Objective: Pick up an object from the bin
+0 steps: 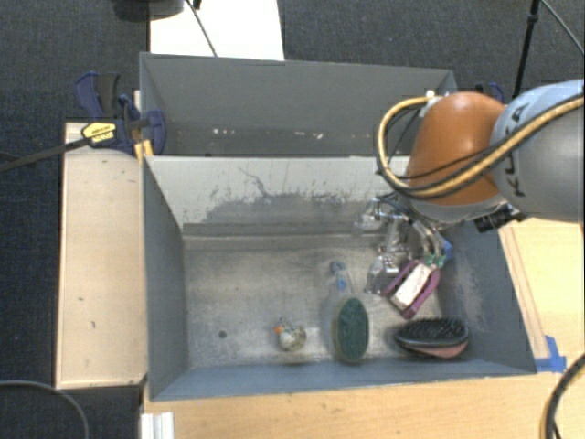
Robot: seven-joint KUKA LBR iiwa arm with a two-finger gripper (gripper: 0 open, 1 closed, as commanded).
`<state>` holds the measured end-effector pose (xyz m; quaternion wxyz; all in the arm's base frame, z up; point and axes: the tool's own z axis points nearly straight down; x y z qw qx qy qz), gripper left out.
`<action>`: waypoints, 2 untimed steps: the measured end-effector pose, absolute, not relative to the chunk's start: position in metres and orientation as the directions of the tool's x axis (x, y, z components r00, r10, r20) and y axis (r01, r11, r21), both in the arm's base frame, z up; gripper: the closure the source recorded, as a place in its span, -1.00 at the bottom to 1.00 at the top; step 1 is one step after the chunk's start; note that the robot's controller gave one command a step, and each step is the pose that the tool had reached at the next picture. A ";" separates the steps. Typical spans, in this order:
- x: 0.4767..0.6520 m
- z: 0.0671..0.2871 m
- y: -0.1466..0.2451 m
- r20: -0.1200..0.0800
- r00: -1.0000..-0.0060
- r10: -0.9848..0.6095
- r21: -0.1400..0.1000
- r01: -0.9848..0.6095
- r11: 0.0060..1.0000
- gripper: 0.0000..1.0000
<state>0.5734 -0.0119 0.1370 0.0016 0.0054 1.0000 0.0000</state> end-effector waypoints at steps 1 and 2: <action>0.560 0.105 -0.075 0.001 -0.970 -0.242 -0.001 -0.242 0.970 -1.00; 0.558 0.076 -0.120 0.002 -0.779 -0.627 0.012 -0.627 0.779 -1.00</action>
Offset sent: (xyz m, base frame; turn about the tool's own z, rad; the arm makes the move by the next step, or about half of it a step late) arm -0.0130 -0.0606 -0.0320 -0.2602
